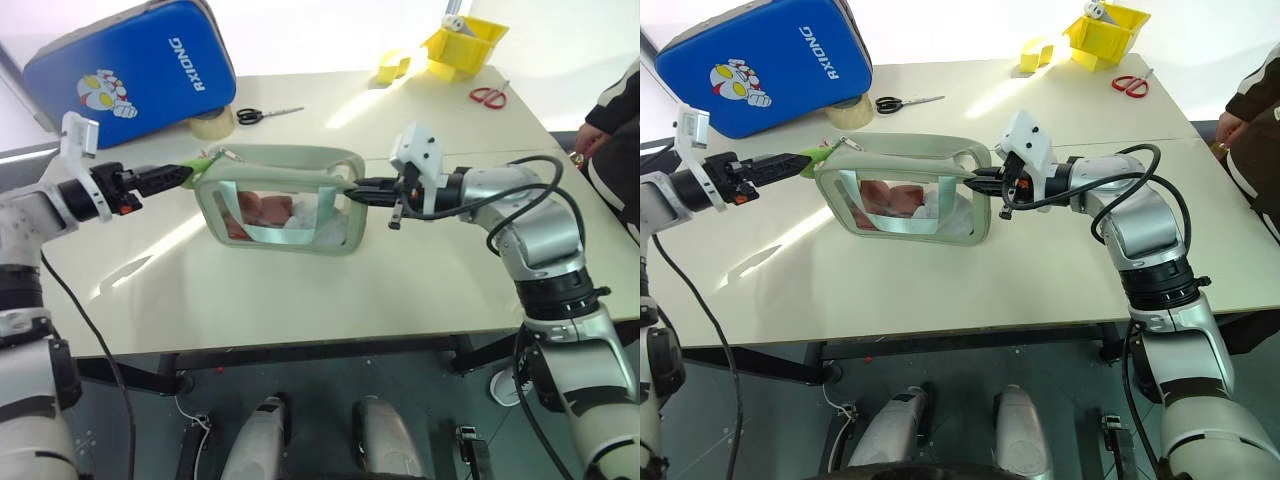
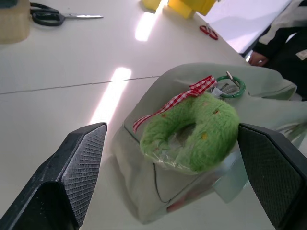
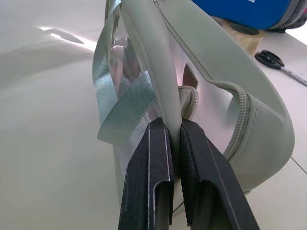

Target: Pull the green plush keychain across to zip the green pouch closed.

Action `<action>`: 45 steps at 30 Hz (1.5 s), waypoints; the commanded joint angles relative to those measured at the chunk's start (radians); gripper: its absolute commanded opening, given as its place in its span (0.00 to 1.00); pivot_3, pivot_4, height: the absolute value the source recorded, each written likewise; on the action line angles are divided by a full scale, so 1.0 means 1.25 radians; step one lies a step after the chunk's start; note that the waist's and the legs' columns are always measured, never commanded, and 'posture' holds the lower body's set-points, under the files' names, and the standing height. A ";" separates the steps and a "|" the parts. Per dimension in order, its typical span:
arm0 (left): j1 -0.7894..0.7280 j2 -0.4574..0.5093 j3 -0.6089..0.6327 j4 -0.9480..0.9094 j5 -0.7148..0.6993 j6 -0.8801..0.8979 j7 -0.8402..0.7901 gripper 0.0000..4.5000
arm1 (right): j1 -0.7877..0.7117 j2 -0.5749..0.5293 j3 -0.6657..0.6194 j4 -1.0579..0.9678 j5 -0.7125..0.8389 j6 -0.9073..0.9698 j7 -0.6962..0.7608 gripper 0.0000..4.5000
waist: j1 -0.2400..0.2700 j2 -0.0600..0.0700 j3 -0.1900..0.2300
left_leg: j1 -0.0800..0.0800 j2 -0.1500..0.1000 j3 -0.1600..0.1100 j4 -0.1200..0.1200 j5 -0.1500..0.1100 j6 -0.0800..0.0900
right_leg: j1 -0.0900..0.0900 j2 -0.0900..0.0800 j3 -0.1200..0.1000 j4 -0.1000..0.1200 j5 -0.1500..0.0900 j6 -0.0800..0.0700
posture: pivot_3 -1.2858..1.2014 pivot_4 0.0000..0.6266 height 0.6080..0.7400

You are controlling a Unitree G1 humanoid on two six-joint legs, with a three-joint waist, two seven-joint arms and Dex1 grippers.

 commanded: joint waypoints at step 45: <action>-0.105 -0.004 -0.197 -0.282 0.146 -0.229 -0.146 0.96 | -0.023 0.017 -0.026 -0.022 -0.009 -0.010 -0.016 0.00 | -0.002 0.000 0.000 | 0.000 0.000 0.000 0.001 0.000 0.000 | 0.000 0.000 0.000 0.000 0.000 0.000 | 0.52 0.24 1.00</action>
